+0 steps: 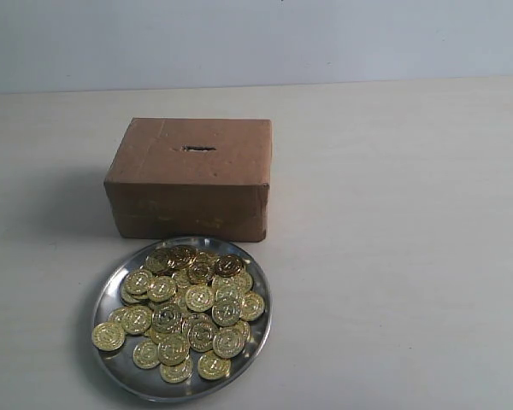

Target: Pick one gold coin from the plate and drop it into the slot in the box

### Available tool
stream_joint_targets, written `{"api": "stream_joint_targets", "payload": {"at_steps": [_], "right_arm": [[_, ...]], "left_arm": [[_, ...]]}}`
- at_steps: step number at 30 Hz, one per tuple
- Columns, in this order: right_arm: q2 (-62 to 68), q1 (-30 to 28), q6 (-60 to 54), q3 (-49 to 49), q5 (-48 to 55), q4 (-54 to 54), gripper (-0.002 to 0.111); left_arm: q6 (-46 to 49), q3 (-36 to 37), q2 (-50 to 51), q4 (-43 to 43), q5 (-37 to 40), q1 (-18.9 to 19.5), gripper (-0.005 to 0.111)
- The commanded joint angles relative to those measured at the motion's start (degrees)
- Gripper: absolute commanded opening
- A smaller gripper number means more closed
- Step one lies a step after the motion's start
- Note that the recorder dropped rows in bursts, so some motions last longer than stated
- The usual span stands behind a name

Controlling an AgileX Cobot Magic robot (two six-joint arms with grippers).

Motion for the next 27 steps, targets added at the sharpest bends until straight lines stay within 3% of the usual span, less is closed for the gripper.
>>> {"api": "stream_joint_targets", "payload": {"at_steps": [1,9,11,20,27], "right_arm": [[-0.36,-0.23,0.0,0.28,-0.11,-0.39,0.0],[-0.36,-0.23,0.0,0.28,-0.11,-0.39,0.0],[-0.36,-0.23,0.0,0.28,-0.11,-0.39,0.0],[-0.36,-0.23,0.0,0.28,-0.11,-0.39,0.0],[-0.36,-0.23,0.0,0.28,-0.11,-0.39,0.0]], "left_arm": [[-0.03,-0.01,-0.31,-0.42,-0.12,0.12,0.0],[-0.03,-0.01,-0.42,-0.42,-0.01,0.12,0.0],[0.18,-0.01,-1.59,-0.32,0.29,1.88,0.0],[6.65,-0.01,-9.42,-0.1,7.52,21.56,0.0],[7.44,-0.01,-12.94,0.02,13.08,27.57,0.0]]}}
